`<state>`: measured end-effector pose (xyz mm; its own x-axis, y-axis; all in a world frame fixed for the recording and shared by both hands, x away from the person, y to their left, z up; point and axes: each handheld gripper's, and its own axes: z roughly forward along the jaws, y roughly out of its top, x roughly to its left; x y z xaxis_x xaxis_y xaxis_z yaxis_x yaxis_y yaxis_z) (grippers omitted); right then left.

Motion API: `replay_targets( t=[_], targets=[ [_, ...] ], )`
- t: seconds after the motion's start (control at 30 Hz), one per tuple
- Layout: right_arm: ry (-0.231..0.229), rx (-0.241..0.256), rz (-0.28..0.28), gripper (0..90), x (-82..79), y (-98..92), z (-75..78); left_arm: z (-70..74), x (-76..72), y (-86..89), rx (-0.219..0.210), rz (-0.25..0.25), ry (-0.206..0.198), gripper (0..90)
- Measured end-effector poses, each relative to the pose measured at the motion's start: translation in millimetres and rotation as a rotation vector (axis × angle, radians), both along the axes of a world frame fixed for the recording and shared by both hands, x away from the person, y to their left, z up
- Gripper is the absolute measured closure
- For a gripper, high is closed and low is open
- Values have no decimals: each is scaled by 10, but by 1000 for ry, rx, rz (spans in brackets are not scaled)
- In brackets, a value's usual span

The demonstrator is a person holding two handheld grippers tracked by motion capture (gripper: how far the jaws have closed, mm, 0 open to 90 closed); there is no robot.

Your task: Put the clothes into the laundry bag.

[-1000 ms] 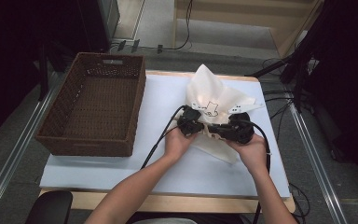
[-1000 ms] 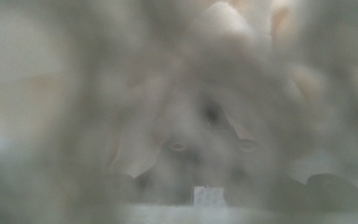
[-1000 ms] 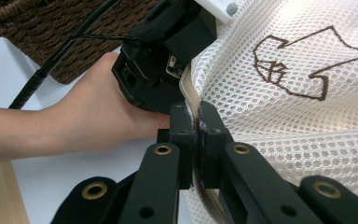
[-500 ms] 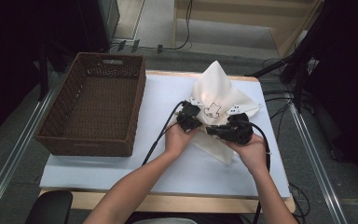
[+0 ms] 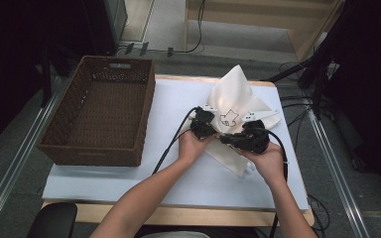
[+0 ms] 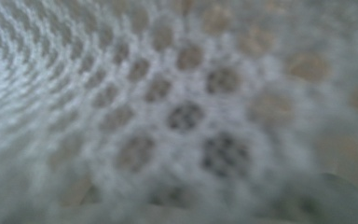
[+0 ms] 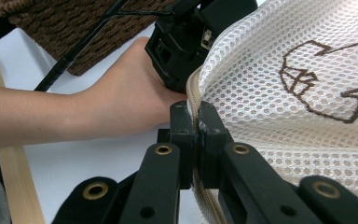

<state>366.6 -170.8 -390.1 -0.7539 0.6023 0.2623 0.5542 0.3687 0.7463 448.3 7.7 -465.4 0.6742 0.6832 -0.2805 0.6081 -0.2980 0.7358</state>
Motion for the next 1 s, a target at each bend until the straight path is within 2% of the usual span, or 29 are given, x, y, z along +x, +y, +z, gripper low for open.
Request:
replay_targets(
  t=[0.13,0.27,0.33,0.47,0.57,0.67,0.73,0.87,1.0],
  targets=[
    [6,7,-1,886,19,-4,-12,-9,19,11,-49,-15,27,900],
    [7,1,-3,886,30,3,-17,-26,61,-13,-67,-42,45,900],
    [9,1,-5,886,35,-3,-17,-44,87,-7,-55,-69,42,892],
    [6,4,-12,886,46,-8,-21,9,73,20,-2,-78,29,862],
    [1,3,-19,885,45,-13,-20,32,39,42,8,-94,23,803],
    [-1,5,-30,885,40,-40,-17,67,-5,103,13,-102,38,739],
    [-1,7,-39,885,40,-60,-17,101,-49,150,25,-102,29,698],
    [-3,9,-46,885,36,-78,-18,174,-104,251,16,-110,49,609],
    [-6,7,-51,884,31,-82,-15,262,-160,322,34,-120,40,562]
  ],
)
